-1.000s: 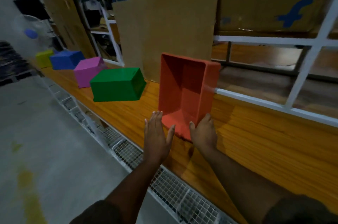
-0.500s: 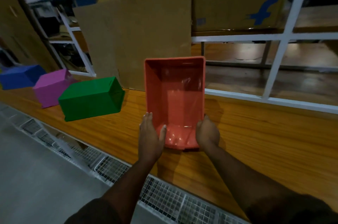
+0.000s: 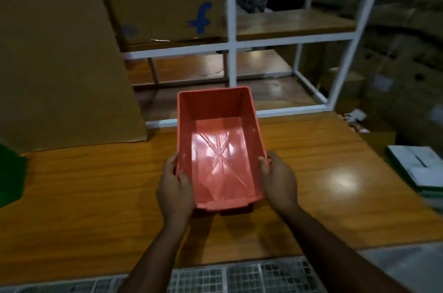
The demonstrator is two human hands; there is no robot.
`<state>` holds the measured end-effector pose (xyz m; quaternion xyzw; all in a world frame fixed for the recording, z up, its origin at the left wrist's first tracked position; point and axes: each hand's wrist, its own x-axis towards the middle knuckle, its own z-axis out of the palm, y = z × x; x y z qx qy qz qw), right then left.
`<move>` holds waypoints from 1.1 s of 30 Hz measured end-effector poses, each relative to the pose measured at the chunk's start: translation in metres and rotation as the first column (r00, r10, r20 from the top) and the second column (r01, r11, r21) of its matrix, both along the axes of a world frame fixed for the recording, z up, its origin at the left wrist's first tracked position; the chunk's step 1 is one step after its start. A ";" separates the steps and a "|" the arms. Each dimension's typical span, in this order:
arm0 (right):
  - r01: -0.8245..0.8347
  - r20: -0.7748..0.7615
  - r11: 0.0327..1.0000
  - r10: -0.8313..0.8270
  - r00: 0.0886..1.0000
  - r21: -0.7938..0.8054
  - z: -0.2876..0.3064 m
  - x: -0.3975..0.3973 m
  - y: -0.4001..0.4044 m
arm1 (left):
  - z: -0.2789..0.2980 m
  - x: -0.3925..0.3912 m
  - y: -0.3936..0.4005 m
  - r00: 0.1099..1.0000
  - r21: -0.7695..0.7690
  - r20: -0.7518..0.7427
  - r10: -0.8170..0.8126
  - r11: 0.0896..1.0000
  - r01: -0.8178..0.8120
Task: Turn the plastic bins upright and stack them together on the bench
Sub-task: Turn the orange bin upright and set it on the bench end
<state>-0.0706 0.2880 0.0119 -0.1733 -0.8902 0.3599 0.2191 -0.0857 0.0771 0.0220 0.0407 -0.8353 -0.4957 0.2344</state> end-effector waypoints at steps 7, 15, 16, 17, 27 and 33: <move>0.138 -0.125 0.981 -0.155 0.980 -0.135 0.005 0.054 0.111 | 0.010 0.016 0.123 0.981 0.157 0.074 -0.181 0.973 0.168; 0.196 -0.103 0.976 -0.205 0.973 -0.091 0.000 0.102 0.210 | -0.007 0.050 0.230 0.900 0.222 0.138 -0.413 0.899 0.378; 0.210 -0.094 0.973 -0.218 0.971 -0.092 -0.002 0.107 0.219 | -0.008 0.055 0.239 0.883 0.221 0.141 -0.447 0.884 0.412; 0.226 -0.091 0.971 -0.233 0.968 -0.081 -0.004 0.111 0.226 | -0.009 0.059 0.248 0.869 0.206 0.146 -0.474 0.873 0.442; -0.092 -0.206 0.925 0.178 0.962 0.368 -0.004 0.123 0.255 | -0.014 0.093 0.305 0.874 -0.531 -0.066 -0.481 0.759 0.378; -0.113 -0.108 0.915 0.166 0.980 0.386 0.001 0.118 0.269 | -0.012 0.095 0.316 0.875 -0.535 -0.044 -0.481 0.751 0.386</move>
